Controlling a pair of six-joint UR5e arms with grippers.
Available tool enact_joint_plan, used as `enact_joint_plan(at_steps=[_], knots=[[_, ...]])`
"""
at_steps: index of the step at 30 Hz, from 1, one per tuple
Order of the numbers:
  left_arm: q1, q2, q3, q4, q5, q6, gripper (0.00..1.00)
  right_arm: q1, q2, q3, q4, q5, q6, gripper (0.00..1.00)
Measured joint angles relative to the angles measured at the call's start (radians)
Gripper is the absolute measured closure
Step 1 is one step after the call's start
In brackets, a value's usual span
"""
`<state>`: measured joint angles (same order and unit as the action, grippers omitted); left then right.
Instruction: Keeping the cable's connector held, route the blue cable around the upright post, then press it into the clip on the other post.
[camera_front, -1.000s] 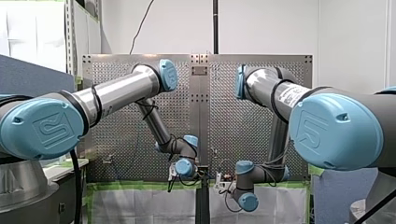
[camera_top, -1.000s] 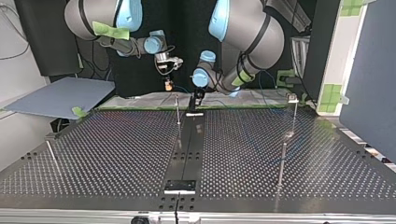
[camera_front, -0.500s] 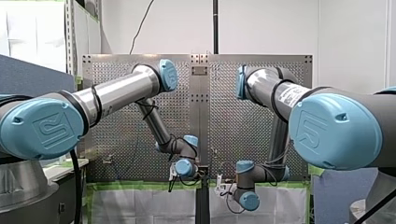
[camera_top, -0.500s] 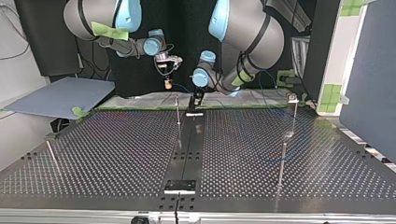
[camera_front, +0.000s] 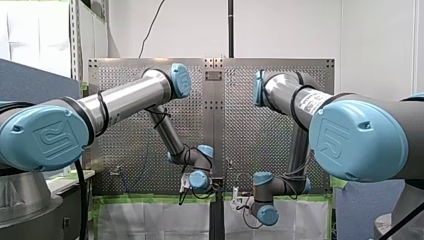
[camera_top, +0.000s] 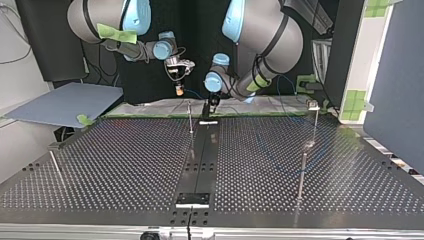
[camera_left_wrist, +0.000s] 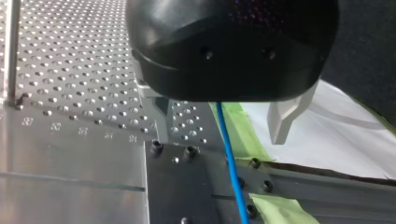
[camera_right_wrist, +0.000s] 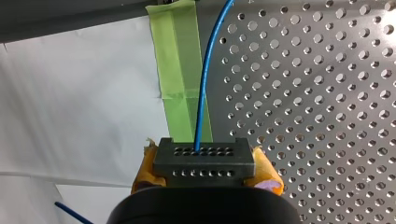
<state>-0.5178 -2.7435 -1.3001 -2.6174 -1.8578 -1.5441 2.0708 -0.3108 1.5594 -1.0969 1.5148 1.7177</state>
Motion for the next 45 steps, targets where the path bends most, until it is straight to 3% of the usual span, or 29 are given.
enact_joint_plan(at_steps=[1,2,3,5,7,8,9,11,12,14,29,36,45], knots=[[-0.003,0.0,0.0,0.0,-0.003,0.007,0.04,0.0,0.0,0.0,0.0,0.0,0.0,1.0],[-0.007,0.0,0.0,0.0,-0.007,0.015,0.18,0.0,0.0,0.0,0.0,0.0,0.0,1.0],[-0.01,0.0,0.0,-0.001,-0.01,0.019,0.18,0.0,0.0,0.0,0.0,0.0,0.0,1.0],[-0.015,0.0,0.0,-0.002,-0.022,0.025,0.44,0.0,0.0,0.0,0.0,-0.001,0.0,1.0],[-0.019,0.0,0.0,-0.002,-0.035,0.028,0.49,0.0,0.0,0.0,0.0,-0.001,0.0,1.0],[-0.021,0.0,0.0,-0.002,-0.045,0.029,0.68,-0.001,0.0,0.0,0.0,-0.002,0.0,1.0],[-0.023,0.0,0.0,-0.003,-0.052,0.029,0.68,-0.001,0.0,0.0,0.0,-0.003,0.0,1.0],[-0.026,0.0,0.0,-0.003,-0.066,0.031,0.89,-0.002,0.0,0.0,0.0,-0.003,0.0,1.0],[-0.028,0.0,0.0,-0.002,-0.075,0.032,0.89,-0.002,0.0,0.0,0.0,-0.003,0.0,1.0],[-0.032,0.0,0.0,-0.001,-0.09,0.032,1.0,-0.002,0.0,0.0,0.0,-0.004,0.0,1.0],[-0.049,0.0,0.0,-0.03,-0.17,0.006,1.0,-0.01,0.0,0.0,-0.003,-0.004,0.001,1.0],[-0.062,0.003,-0.012,-0.038,-0.166,-0.044,1.0,-0.022,0.0,0.001,-0.003,-0.005,0.002,1.0],[-0.073,0.006,-0.08,0.026,-0.123,-0.084,1.0,-0.039,0.0,0.002,-0.011,-0.016,0.002,1.0]])
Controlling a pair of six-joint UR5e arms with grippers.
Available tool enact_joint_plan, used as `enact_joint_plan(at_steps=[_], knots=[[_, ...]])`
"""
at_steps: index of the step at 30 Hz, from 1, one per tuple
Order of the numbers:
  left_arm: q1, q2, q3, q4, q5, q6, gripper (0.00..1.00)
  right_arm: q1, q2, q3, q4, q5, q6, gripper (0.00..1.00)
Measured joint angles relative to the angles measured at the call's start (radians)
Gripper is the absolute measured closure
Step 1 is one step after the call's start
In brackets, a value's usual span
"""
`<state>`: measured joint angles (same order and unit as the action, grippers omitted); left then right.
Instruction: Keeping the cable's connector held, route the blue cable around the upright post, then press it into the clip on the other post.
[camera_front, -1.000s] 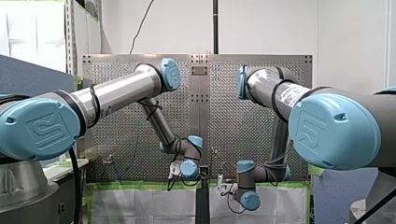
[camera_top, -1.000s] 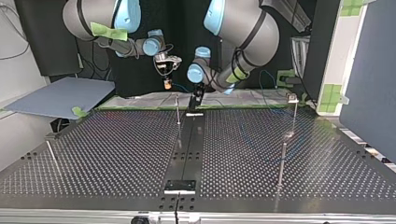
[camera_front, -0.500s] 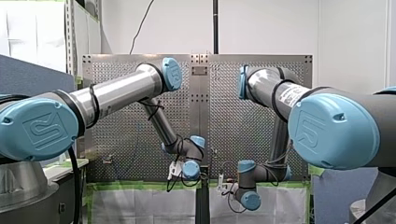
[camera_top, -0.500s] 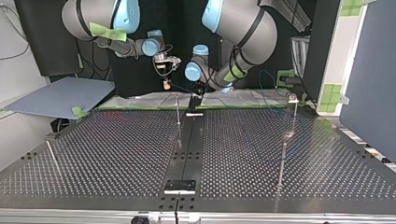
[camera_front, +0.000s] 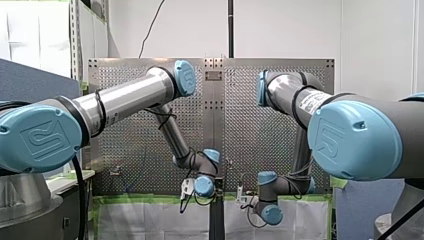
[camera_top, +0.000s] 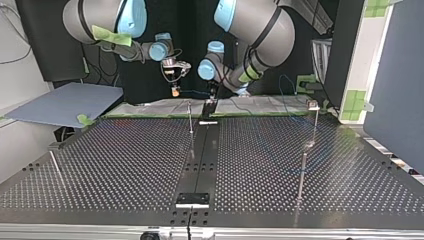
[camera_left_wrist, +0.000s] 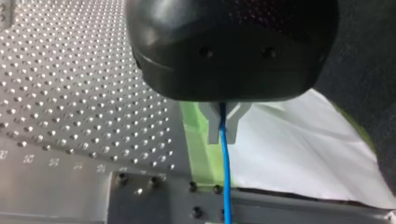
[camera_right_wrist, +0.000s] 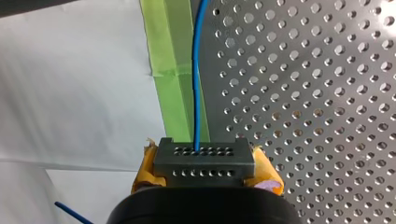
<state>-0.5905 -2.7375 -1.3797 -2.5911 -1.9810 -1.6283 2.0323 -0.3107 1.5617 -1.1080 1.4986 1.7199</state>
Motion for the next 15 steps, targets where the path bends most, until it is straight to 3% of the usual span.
enact_joint_plan(at_steps=[8,15], knots=[[-0.003,0.024,-0.07,0.069,0.003,-0.006,1.0,-0.017,0.0,0.023,-0.037,-0.009,0.001,1.0],[-0.019,0.032,-0.125,0.126,-0.026,-0.019,1.0,-0.035,0.0,0.05,-0.087,-0.019,0.008,1.0]])
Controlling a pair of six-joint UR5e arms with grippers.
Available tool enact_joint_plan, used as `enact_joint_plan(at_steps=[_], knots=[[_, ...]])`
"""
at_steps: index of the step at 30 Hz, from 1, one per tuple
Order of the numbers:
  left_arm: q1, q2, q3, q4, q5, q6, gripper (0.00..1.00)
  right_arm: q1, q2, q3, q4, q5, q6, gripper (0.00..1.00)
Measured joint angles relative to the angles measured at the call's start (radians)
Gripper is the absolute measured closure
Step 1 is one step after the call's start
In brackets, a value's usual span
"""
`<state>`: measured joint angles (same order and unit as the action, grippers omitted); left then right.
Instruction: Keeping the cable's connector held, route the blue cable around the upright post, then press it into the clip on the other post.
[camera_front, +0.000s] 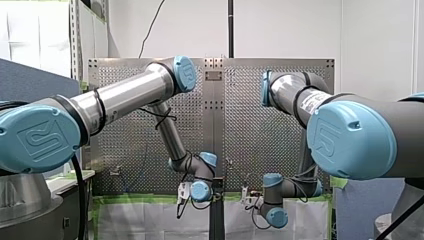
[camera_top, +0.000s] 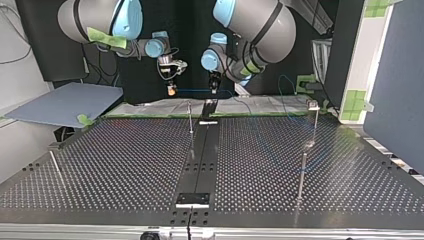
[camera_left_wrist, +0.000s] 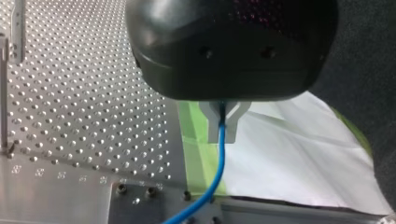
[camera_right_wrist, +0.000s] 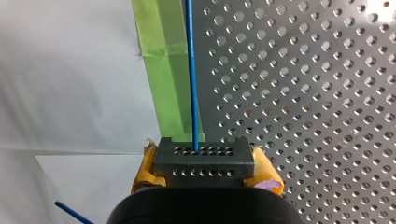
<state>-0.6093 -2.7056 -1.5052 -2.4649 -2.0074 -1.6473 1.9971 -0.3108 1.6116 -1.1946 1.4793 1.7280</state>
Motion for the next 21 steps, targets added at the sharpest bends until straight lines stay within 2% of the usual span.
enact_joint_plan(at_steps=[8,16,21], knots=[[-0.026,0.0,-0.018,0.034,-0.03,-0.018,1.0,-0.012,0.0,0.016,-0.032,-0.017,0.004,1.0],[-0.041,0.0,-0.019,0.041,-0.045,-0.017,1.0,-0.014,0.0,0.018,-0.036,-0.035,0.005,1.0],[-0.06,0.005,-0.019,0.042,-0.081,-0.015,1.0,-0.014,0.0,0.018,-0.036,-0.047,0.004,1.0]])
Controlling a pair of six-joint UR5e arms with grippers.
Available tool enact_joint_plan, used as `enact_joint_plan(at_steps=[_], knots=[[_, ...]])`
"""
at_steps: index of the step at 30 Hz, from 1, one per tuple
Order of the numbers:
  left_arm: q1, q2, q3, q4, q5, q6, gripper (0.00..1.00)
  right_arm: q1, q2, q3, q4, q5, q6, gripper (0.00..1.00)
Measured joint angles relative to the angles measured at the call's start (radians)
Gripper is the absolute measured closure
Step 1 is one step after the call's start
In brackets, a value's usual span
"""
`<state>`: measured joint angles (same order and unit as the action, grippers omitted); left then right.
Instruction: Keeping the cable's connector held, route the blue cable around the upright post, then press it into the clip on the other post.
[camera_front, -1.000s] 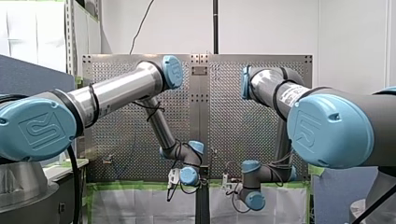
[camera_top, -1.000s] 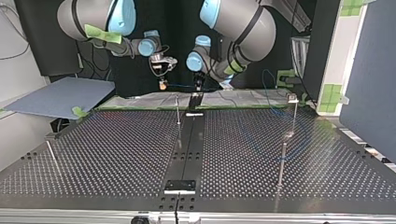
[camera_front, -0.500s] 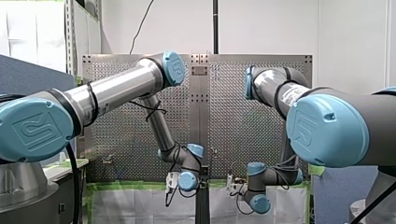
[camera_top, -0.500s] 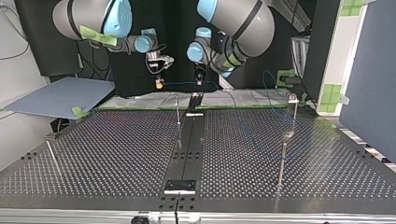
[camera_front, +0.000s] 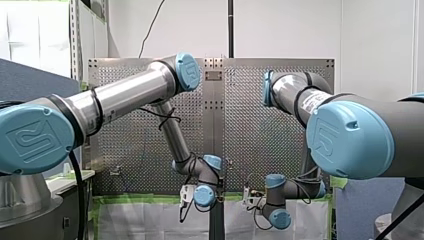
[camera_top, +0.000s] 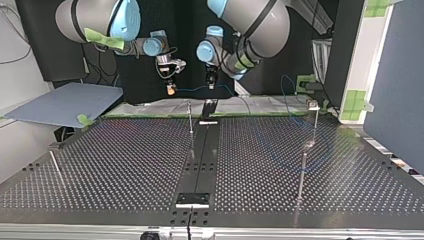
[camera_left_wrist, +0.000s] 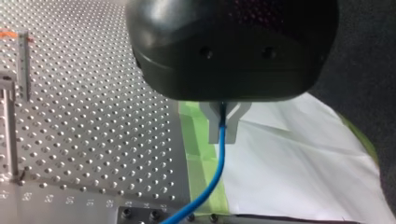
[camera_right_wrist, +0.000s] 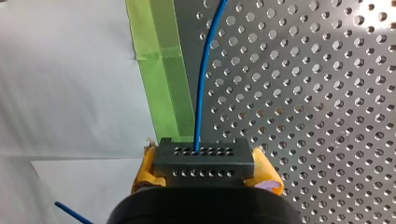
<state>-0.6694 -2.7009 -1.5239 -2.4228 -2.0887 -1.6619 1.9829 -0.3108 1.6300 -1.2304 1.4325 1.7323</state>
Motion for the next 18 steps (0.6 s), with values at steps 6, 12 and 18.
enact_joint_plan(at_steps=[6,12,18], knots=[[-0.02,0.034,0.001,-0.004,-0.052,0.003,1.0,0.0,0.0,0.004,-0.006,-0.004,-0.001,1.0],[-0.028,0.063,0.001,-0.015,-0.099,0.029,1.0,0.0,0.0,0.006,-0.009,-0.004,0.0,1.0],[-0.024,0.066,0.001,-0.02,-0.127,0.067,0.8,0.0,0.0,0.006,-0.011,-0.004,0.001,1.0]])
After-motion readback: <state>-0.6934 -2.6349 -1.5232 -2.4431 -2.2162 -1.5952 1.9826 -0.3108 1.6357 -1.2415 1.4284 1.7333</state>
